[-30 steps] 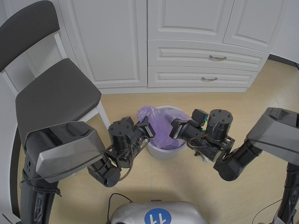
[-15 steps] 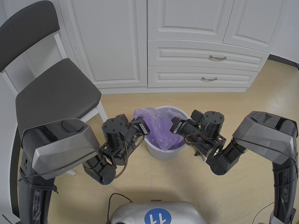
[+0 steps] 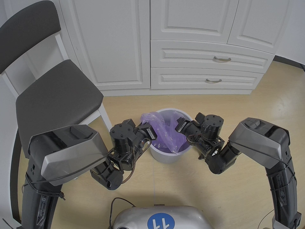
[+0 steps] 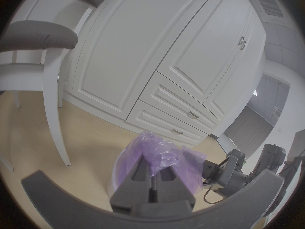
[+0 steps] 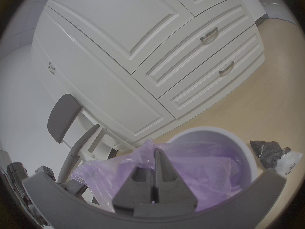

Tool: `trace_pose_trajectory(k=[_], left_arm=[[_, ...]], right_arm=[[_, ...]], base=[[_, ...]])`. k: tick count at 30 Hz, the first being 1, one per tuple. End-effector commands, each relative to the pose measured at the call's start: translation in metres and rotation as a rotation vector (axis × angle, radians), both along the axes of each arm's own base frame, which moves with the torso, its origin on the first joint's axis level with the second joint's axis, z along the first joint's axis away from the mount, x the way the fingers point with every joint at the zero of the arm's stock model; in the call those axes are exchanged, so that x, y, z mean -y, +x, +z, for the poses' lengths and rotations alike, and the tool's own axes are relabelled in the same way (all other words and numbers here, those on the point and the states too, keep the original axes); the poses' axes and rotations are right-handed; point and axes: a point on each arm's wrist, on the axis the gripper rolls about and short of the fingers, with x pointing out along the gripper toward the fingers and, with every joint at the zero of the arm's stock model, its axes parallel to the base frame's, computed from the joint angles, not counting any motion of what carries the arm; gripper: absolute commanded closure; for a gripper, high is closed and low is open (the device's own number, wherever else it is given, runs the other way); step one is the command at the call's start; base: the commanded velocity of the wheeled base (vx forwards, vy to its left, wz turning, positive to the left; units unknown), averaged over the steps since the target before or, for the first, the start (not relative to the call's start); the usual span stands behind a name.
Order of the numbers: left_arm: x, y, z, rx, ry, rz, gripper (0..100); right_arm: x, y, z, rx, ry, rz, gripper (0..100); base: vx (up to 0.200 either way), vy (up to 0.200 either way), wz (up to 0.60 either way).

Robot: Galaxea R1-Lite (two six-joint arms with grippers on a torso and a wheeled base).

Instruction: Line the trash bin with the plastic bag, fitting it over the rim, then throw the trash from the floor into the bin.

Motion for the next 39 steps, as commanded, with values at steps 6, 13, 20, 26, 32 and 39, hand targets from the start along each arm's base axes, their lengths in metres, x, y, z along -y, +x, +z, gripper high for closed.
trace_pose_trajectory(k=[6,13,20,26,32,39], left_arm=[[0.022,0.016,-0.011,-0.008,0.007,-0.020,100],[0.026,0.032,0.007,-0.012,0.009,-0.003,100],[0.027,0.059,0.001,-0.055,0.027,0.024,100],[0.022,0.063,-0.021,-0.094,0.045,0.033,100],[0.011,0.070,-0.037,-0.136,0.048,0.048,100],[-0.029,0.059,-0.006,-0.166,0.177,0.081,100]], right_arm=[[0.020,0.005,0.022,0.037,0.008,-0.048,100],[0.073,0.005,0.040,0.048,-0.291,-0.142,100],[0.099,0.003,0.024,0.000,-0.545,-0.186,100],[0.101,0.002,0.013,-0.027,-0.613,-0.179,100],[0.107,0.004,0.002,-0.045,-0.707,-0.229,100],[0.121,-0.004,0.005,-0.042,-0.802,-0.247,100]], base=[[0.000,0.000,0.00],[0.000,0.000,0.00],[0.000,0.000,0.00],[0.000,0.000,0.00],[0.000,0.000,0.00],[0.000,0.000,0.00]])
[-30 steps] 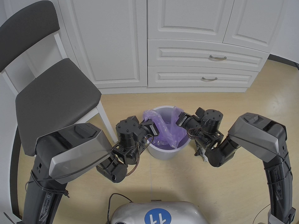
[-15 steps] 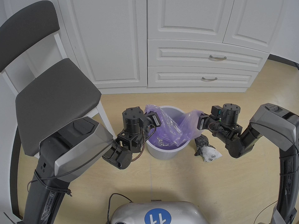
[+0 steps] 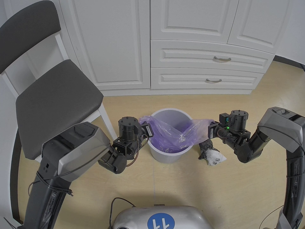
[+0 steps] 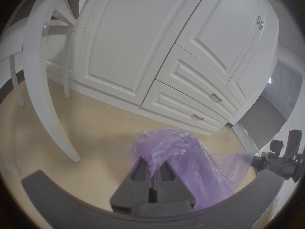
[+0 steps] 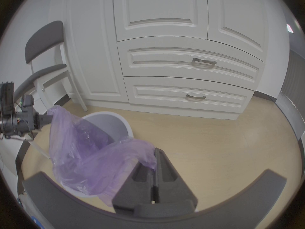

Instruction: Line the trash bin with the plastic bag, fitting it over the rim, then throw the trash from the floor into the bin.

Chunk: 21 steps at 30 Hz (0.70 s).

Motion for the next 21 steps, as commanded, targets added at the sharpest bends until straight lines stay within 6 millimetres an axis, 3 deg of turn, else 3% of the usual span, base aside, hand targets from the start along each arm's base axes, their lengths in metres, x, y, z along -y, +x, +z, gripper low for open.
trace_pose_trajectory(k=[1,4,10,21], left_arm=[[-0.033,-0.009,0.033,-0.007,0.105,0.018,100],[-0.044,-0.014,0.039,-0.012,0.177,0.023,100],[-0.067,-0.023,0.028,-0.017,0.381,0.018,100],[-0.079,-0.037,0.020,-0.060,0.432,-0.075,100]], right_arm=[[0.014,-0.009,0.003,-0.008,-0.075,-0.014,100],[0.019,-0.013,0.004,-0.014,-0.117,-0.014,100],[0.030,-0.020,0.001,-0.032,-0.179,-0.021,100],[0.046,-0.035,0.007,-0.049,-0.277,-0.017,100]], base=[[0.000,0.000,0.00],[0.000,0.000,0.00],[0.000,0.000,0.00],[0.000,0.000,0.00]])
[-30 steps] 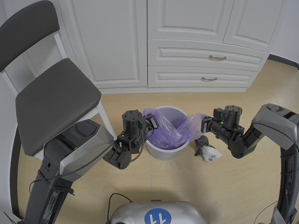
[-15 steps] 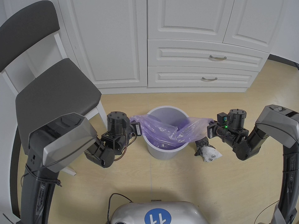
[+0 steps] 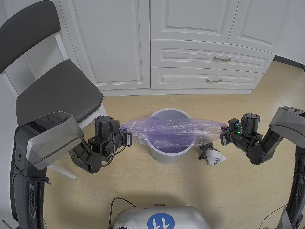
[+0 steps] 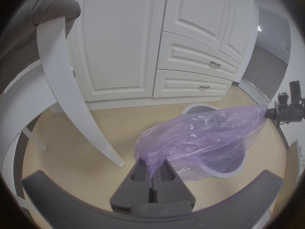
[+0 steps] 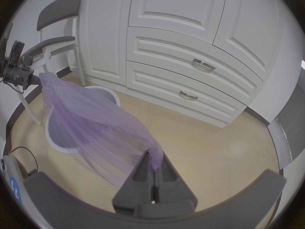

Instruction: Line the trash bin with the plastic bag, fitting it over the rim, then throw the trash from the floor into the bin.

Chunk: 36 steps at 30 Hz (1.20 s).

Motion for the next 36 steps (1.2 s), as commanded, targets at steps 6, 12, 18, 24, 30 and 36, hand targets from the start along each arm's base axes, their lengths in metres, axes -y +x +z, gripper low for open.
trace_pose_trajectory(k=[6,12,18,24,30,36], left_arm=[[-0.001,-0.021,0.002,-0.034,0.039,-0.062,100],[-0.001,-0.026,0.001,-0.050,0.045,-0.074,100],[0.004,-0.028,-0.005,-0.062,0.046,-0.092,100],[0.020,-0.017,-0.051,-0.083,0.055,-0.102,100],[0.023,-0.011,-0.063,-0.086,0.060,-0.083,100],[0.021,-0.008,-0.068,-0.093,0.061,-0.078,100]], right_arm=[[0.004,-0.021,0.003,-0.041,-0.088,0.034,100],[0.004,-0.032,0.005,-0.081,-0.124,0.051,100],[0.000,-0.033,-0.002,-0.123,-0.136,0.066,100],[-0.013,-0.021,-0.037,-0.179,-0.146,0.091,100],[-0.022,-0.024,-0.059,-0.239,-0.162,0.114,100],[-0.027,-0.026,-0.069,-0.264,-0.171,0.129,100]], base=[[0.000,0.000,0.00],[0.000,0.000,0.00],[0.000,0.000,0.00],[0.000,0.000,0.00],[0.000,0.000,0.00],[0.000,0.000,0.00]])
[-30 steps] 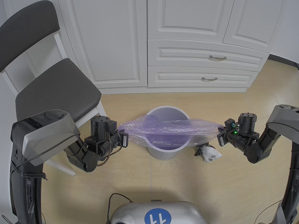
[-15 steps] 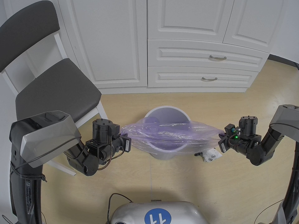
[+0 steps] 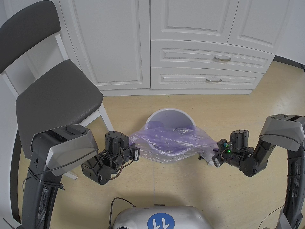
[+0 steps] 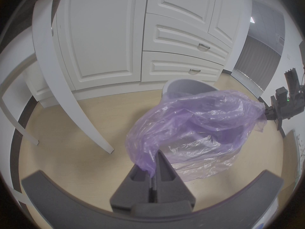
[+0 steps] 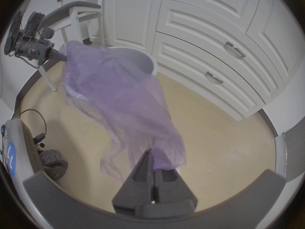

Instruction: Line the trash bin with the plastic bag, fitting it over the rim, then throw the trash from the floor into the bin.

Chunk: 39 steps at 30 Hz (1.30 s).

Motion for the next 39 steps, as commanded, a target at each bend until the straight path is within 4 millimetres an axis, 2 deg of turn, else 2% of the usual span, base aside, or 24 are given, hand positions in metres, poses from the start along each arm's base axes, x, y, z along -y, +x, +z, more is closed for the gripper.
trace_pose_trajectory(k=[1,3,5,11,14,17,20,25,26,29,39], left_arm=[[-0.002,0.001,-0.018,-0.033,0.018,0.004,100],[-0.002,0.001,-0.021,-0.040,0.021,0.006,100],[-0.006,0.001,-0.033,-0.075,0.043,0.011,100],[-0.014,0.006,-0.035,-0.128,0.063,0.033,100],[-0.020,0.010,-0.029,-0.113,0.055,0.049,100],[-0.024,0.010,-0.011,-0.085,0.038,0.056,100],[-0.024,0.010,-0.001,-0.068,0.027,0.056,100],[-0.021,0.013,-0.008,-0.064,0.022,0.054,100],[-0.017,0.019,-0.020,-0.058,0.002,0.060,100],[-0.011,0.030,-0.024,-0.011,-0.075,0.098,100],[-0.009,0.044,0.000,0.059,-0.186,0.149,100]], right_arm=[[-0.003,-0.002,-0.020,-0.051,-0.014,0.008,100],[-0.004,-0.003,-0.023,-0.060,-0.018,0.009,100],[-0.006,-0.005,-0.033,-0.086,-0.035,0.022,100],[-0.007,-0.008,-0.042,-0.111,-0.063,0.039,100],[-0.003,-0.006,-0.038,-0.100,-0.061,0.029,100],[0.003,-0.005,-0.026,-0.071,-0.064,0.020,100],[0.005,-0.005,-0.024,-0.069,-0.067,0.017,100],[0.000,-0.003,-0.036,-0.085,-0.069,0.026,100],[-0.006,0.001,-0.043,-0.081,-0.071,0.024,100],[-0.010,0.007,-0.042,-0.047,-0.060,-0.009,100],[-0.005,0.025,-0.025,0.064,0.026,-0.072,100]], base=[[0.000,0.000,0.00],[0.000,0.000,0.00],[0.000,0.000,0.00],[0.000,0.000,0.00],[0.000,0.000,0.00],[0.000,0.000,0.00],[0.000,0.000,0.00],[0.000,0.000,0.00],[0.000,0.000,0.00],[0.000,0.000,0.00],[0.000,0.000,0.00]])
